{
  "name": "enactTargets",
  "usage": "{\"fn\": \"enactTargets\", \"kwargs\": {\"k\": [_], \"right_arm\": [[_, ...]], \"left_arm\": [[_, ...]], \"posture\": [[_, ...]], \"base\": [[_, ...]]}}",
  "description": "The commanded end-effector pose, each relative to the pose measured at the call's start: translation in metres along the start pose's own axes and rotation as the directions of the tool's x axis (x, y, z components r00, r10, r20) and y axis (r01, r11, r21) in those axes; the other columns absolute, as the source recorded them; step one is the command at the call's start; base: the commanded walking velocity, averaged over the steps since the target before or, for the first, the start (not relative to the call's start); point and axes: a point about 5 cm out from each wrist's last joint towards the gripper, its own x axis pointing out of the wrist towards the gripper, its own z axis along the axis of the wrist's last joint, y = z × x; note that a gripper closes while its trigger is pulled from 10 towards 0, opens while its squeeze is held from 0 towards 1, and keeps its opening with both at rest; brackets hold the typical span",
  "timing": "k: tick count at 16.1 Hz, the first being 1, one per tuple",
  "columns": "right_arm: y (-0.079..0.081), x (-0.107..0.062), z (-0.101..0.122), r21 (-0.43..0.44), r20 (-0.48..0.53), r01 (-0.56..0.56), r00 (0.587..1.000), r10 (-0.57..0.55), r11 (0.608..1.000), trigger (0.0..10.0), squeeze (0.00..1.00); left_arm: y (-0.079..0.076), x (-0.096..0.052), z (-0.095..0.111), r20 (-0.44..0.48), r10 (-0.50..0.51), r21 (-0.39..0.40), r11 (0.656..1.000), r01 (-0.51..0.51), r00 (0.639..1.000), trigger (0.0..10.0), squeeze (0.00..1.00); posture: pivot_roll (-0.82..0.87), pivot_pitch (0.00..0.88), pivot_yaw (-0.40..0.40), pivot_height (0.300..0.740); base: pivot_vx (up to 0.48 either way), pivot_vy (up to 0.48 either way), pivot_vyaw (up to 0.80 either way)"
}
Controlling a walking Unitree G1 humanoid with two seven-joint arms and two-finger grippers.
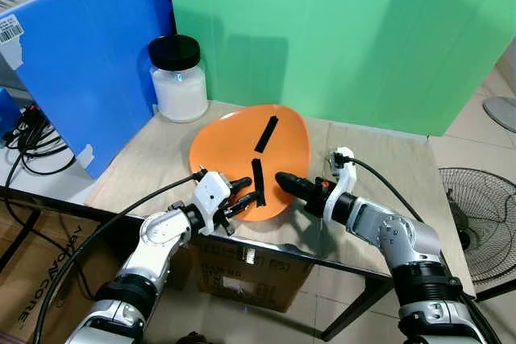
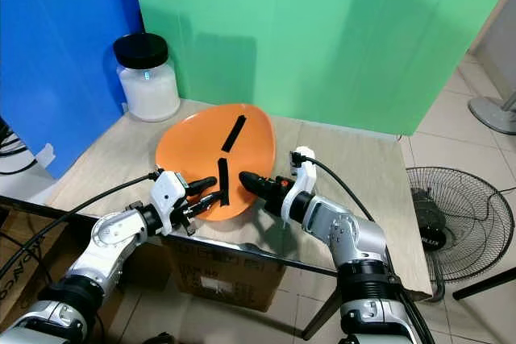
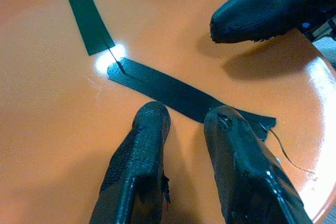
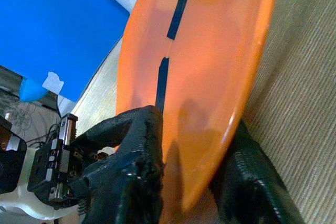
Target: Setting the table
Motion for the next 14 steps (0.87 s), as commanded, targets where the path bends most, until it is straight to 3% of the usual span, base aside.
{"fn": "enactTargets", "kwargs": {"k": [1,3,7,12,14], "right_arm": [[0.014,0.008,0.004,-0.020,0.011,-0.078,0.997,0.078,0.997,0.0,0.00],[0.014,0.008,0.005,-0.021,0.013,-0.076,0.997,0.077,0.997,0.0,0.00],[0.014,0.009,0.011,-0.033,0.036,-0.046,0.998,0.047,0.998,0.0,0.00],[0.020,0.004,0.037,-0.063,0.170,-0.018,0.985,0.029,0.998,0.0,0.00],[0.029,-0.010,0.065,-0.107,0.295,-0.002,0.955,0.034,0.994,0.0,0.00]], "left_arm": [[-0.011,0.002,-0.012,-0.077,-0.056,-0.022,0.998,0.055,0.995,10.0,0.00],[-0.010,0.002,-0.011,-0.075,-0.058,-0.018,0.998,0.056,0.996,10.0,0.00],[0.000,0.010,0.012,0.021,-0.025,0.017,1.000,0.025,0.999,10.0,0.00],[0.012,0.005,0.069,0.237,0.043,0.074,0.995,-0.062,0.971,10.0,0.00],[0.020,-0.008,0.101,0.320,0.144,0.053,0.984,-0.169,0.936,10.0,0.00]], "posture": [[0.07,0.000,-0.053,0.740],[0.06,0.000,-0.050,0.740],[0.07,0.000,-0.046,0.740],[0.08,0.000,-0.021,0.740],[0.09,0.000,-0.006,0.740]], "base": [[0.000,0.000,0.00],[0.000,0.000,0.00],[0.000,0.000,0.00],[0.000,0.000,0.00],[0.000,0.000,0.00]]}}
